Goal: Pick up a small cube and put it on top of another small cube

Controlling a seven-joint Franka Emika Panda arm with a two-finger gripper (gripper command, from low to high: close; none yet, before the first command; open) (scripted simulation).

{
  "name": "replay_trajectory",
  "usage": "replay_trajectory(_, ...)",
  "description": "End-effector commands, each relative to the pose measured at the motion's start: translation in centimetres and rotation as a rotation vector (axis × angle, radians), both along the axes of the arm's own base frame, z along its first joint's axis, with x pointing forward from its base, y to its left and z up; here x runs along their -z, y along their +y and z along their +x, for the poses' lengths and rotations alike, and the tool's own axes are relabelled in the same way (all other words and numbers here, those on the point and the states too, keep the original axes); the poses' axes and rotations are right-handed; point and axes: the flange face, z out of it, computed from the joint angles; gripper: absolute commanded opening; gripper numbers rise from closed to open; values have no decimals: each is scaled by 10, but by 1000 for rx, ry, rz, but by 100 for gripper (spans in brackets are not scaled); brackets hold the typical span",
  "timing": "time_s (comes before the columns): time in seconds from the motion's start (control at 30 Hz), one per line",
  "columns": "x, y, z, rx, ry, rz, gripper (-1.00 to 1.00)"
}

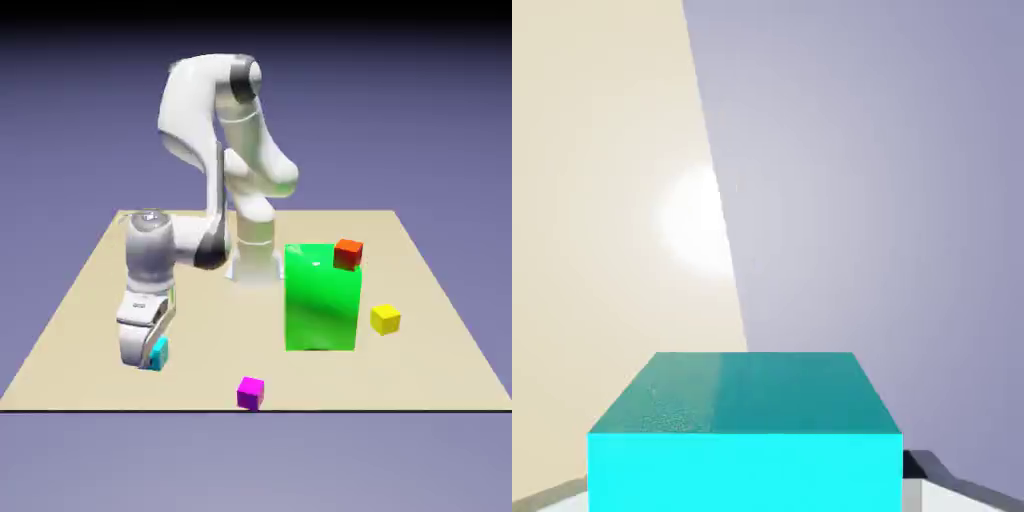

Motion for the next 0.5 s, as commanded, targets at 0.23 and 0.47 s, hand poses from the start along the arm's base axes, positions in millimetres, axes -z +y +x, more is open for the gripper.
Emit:
replay_trajectory(0.23, -46, 216, -30, 42, -28, 63, -100)
replay_trajectory(0.47, -31, 373, -136, 27, 19, 69, -100)
